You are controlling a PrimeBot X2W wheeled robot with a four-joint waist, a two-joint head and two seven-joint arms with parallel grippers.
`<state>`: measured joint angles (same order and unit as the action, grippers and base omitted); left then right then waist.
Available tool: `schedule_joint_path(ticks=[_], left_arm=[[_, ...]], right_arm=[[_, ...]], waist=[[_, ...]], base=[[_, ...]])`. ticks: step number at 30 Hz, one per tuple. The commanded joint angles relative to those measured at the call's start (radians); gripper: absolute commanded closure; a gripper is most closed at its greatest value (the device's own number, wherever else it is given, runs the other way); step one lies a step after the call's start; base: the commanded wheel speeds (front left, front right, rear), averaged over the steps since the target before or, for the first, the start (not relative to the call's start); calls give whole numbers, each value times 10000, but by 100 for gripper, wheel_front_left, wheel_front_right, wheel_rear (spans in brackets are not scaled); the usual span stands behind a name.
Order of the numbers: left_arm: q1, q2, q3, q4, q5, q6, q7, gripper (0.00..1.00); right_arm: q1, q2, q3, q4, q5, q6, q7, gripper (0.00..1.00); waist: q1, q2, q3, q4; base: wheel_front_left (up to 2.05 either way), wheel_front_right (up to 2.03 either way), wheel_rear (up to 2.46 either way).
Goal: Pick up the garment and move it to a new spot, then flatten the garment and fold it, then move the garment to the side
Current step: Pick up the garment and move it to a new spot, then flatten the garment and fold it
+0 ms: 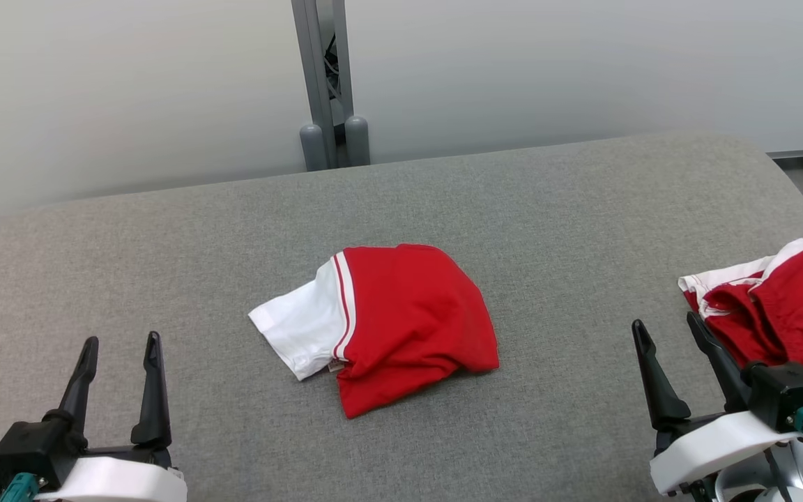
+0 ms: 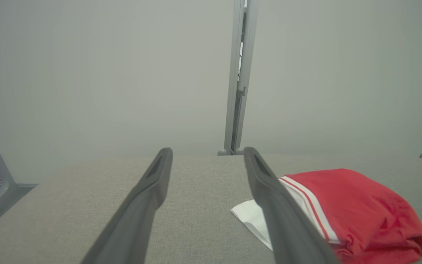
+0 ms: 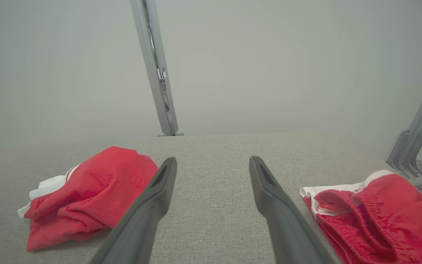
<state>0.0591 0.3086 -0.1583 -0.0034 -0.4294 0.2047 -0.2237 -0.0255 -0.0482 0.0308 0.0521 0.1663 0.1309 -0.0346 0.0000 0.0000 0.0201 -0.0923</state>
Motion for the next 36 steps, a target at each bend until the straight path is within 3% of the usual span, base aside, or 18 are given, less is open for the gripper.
schedule_joint_path(ticks=[1,6,15,36], left_arm=[[-36,28,67,158,-116,-116,-84,0],[-313,-116,323,685,-388,-396,-271,0],[-241,-389,762,1035,-419,-502,-387,0],[-585,-743,735,1476,417,-975,-401,0]], right_arm=[[116,-51,-43,-31,-43,-4,65,0],[160,-51,-45,-66,-32,-4,90,0],[208,-49,-73,-93,-64,-4,103,0],[99,-49,-132,54,-34,-4,93,0]], waist=[[0,0,-67,17],[0,0,-137,71],[0,0,-188,166],[0,0,-129,420]], base=[[0,0,0],[0,0,0],[0,0,0],[0,0,0]])
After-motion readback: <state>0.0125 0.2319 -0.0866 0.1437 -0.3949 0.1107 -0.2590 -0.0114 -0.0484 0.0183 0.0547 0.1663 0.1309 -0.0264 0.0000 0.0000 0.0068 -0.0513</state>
